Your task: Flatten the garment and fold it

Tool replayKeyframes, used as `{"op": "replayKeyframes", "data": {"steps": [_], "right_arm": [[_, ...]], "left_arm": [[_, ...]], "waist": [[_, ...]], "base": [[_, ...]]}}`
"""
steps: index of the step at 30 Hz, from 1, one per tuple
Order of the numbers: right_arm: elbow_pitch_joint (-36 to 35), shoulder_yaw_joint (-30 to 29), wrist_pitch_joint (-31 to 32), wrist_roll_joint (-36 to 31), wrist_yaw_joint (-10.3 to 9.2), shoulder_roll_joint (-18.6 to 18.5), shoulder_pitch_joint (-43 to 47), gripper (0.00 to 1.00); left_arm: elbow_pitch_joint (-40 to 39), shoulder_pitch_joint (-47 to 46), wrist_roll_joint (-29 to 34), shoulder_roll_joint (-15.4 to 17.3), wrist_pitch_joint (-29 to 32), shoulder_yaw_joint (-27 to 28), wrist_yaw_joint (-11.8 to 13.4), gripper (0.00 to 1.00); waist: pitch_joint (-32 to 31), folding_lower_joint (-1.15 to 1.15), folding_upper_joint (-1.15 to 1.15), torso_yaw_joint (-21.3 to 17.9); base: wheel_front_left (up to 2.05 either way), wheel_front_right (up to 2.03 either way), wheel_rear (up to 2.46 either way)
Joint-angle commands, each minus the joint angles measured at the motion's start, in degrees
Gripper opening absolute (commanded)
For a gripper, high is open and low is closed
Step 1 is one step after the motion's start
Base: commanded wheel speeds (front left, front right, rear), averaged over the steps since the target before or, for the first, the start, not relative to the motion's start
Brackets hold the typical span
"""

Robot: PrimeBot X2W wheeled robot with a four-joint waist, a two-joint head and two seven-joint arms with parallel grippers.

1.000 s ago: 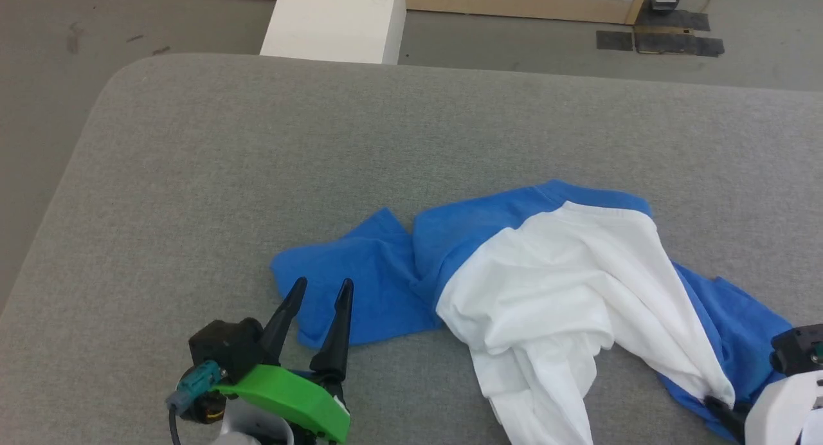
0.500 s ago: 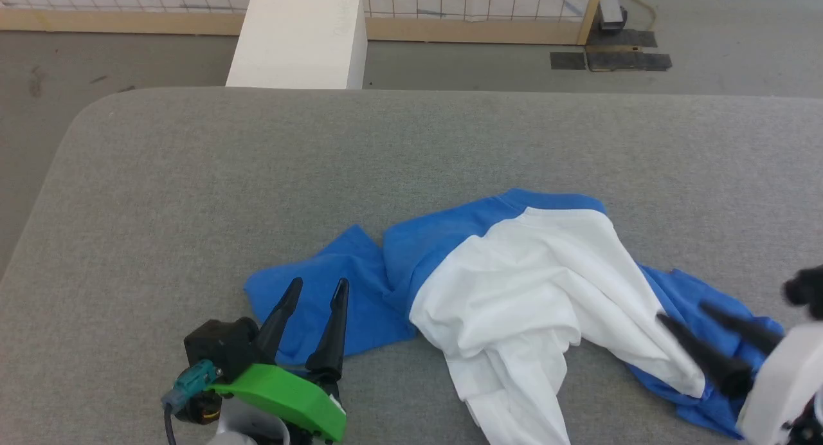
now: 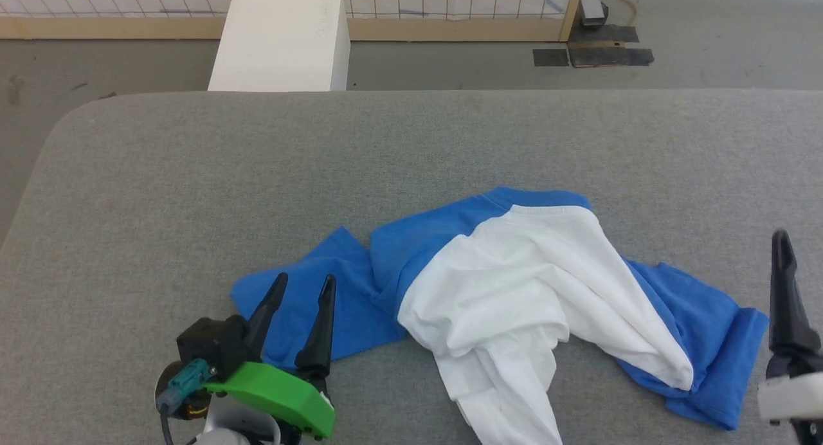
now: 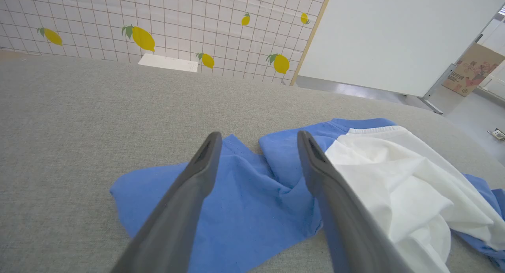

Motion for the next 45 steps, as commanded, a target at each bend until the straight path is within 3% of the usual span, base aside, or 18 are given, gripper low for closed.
{"op": "replayKeyframes", "data": {"steps": [1, 8, 15, 19, 24, 30, 34, 35, 36, 39, 45], "right_arm": [[1.5, -0.5, -2.7, -1.2, -0.08, 0.4, 1.5, 1.0], [10.0, 1.5, -10.3, 0.6, -0.08, 0.6, 5.1, 1.0], [11.7, 2.4, -12.0, -0.6, -0.08, 0.6, 3.3, 1.0], [12.2, 2.9, -11.9, -1.0, -0.08, 0.6, 2.9, 1.0], [12.9, 4.6, -11.5, -1.2, -0.08, 0.6, 2.2, 1.0], [13.6, 5.4, -11.4, -1.4, -0.08, 0.6, 1.5, 1.0], [14.0, 5.7, -11.5, -1.4, -0.08, 0.6, 1.2, 1.0], [14.1, 5.8, -11.5, -1.4, -0.08, 0.6, 1.2, 1.0], [14.2, 5.8, -11.5, -1.4, -0.08, 0.6, 1.2, 1.0], [14.3, 5.3, -11.5, -1.5, -0.08, 0.6, 1.4, 1.0], [13.7, 4.9, -10.8, -2.0, -0.08, 0.6, 1.7, 1.0]], "left_arm": [[0.3, -0.8, 1.4, 0.4, -0.6, 0.0, 0.5, 1.0], [1.5, -0.6, 2.6, 0.4, -1.0, -0.7, 1.3, 1.0], [2.4, -5.6, 5.7, 2.9, 3.4, -2.6, 0.5, 1.0], [6.1, -11.3, 5.9, 4.2, 10.7, -5.1, -2.6, 1.0], [13.9, -18.4, 4.4, 4.8, 23.9, -9.8, -8.4, 1.0], [23.5, -23.6, 5.1, 5.2, 37.2, -15.4, -12.4, 1.0], [28.1, -24.6, 6.5, 4.5, 38.4, -18.0, -14.6, 1.0], [28.8, -24.5, 6.4, 4.2, 37.9, -18.3, -15.1, 0.96], [29.5, -23.9, 5.6, 3.7, 37.7, -18.5, -16.0, 0.0], [29.4, -23.5, 4.8, 3.0, 35.0, -17.5, -15.8, 0.0], [21.2, -20.2, 0.2, 3.8, 24.9, -9.5, -11.5, 0.0]], "waist": [[0.1, 0.0, 0.0, -0.2], [0.1, 0.0, 0.0, -1.4], [1.3, 0.0, 0.0, -2.0], [2.7, 0.0, 0.0, -2.0], [3.9, 0.0, 0.0, -2.3], [4.5, 0.0, 0.0, -3.3], [4.6, 0.0, 0.0, -4.0], [4.6, 0.0, 0.0, -4.1], [4.5, 0.0, 0.0, -4.1], [4.3, 0.0, 0.0, -3.3], [3.6, 0.0, 0.0, -0.3]], "base": [[0.0, 0.0, 0.0], [0.0, 0.0, 0.0], [0.0, 0.0, 0.0], [0.0, 0.0, 0.0], [0.0, 0.0, 0.0], [0.0, 0.0, 0.0], [0.0, 0.0, 0.0], [0.0, 0.0, 0.0], [0.0, 0.0, 0.0], [0.0, 0.0, 0.0], [0.0, 0.0, 0.0]]}}
